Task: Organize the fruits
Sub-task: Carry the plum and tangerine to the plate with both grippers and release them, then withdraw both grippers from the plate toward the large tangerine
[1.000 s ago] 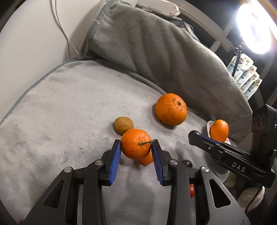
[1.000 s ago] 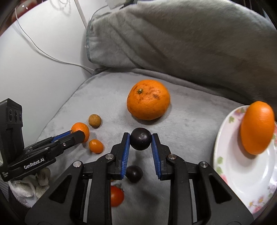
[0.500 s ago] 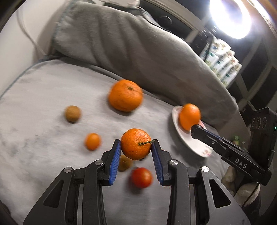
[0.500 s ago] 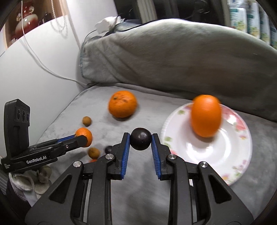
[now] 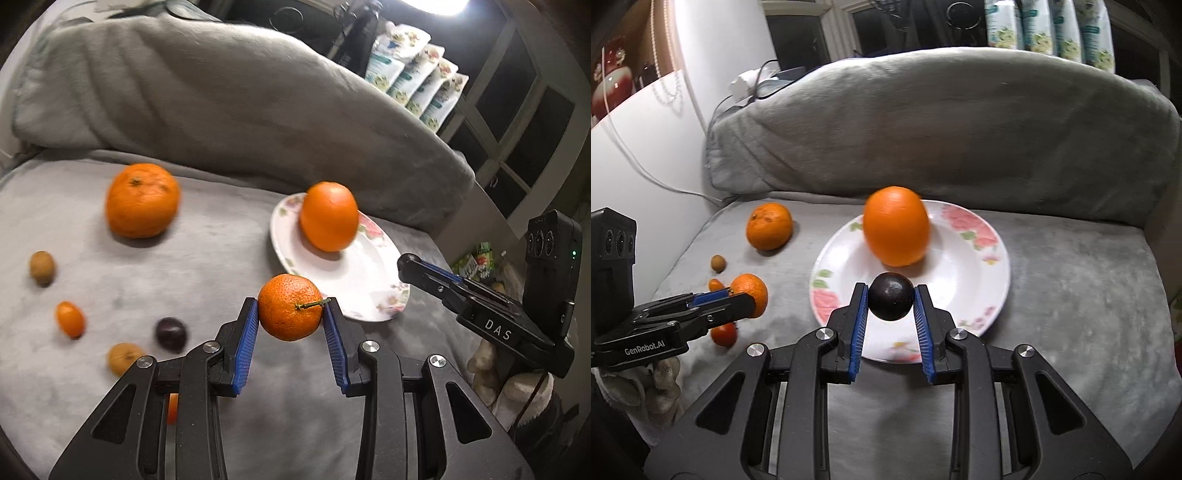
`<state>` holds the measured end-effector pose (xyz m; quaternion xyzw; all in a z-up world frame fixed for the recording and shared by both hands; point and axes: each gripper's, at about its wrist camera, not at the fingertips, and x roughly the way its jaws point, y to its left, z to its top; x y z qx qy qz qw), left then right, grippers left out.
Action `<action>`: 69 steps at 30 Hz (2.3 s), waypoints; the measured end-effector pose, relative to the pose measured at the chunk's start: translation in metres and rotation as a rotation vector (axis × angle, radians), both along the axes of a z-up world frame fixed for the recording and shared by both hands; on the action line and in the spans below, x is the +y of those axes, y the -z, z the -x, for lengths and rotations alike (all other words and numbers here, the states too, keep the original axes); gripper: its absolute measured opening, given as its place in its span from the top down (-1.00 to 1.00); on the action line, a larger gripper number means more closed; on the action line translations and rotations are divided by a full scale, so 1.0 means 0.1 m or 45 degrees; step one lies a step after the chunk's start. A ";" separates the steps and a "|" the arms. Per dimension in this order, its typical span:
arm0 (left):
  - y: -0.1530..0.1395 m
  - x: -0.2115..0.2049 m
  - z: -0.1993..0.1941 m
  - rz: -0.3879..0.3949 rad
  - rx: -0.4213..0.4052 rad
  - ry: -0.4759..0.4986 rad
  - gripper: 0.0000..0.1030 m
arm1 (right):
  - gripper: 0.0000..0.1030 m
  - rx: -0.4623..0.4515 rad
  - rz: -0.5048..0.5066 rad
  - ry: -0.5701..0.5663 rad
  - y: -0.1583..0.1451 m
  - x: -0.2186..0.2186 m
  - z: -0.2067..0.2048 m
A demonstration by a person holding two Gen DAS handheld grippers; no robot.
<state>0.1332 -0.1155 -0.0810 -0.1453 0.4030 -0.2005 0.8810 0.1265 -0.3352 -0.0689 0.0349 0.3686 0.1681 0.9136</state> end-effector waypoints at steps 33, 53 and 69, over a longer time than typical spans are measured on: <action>0.02 -0.78 -0.15 -0.240 -0.100 0.127 0.32 | 0.49 0.077 -0.037 0.072 0.22 -0.30 -0.21; -0.03 -0.76 -0.07 -0.270 -0.139 0.105 -0.36 | -0.74 -0.007 -0.048 0.144 0.08 -0.39 -0.16; -0.14 -0.54 0.06 -0.232 -0.164 0.058 -0.37 | -0.76 -0.025 -0.072 0.112 -0.04 -0.29 -0.11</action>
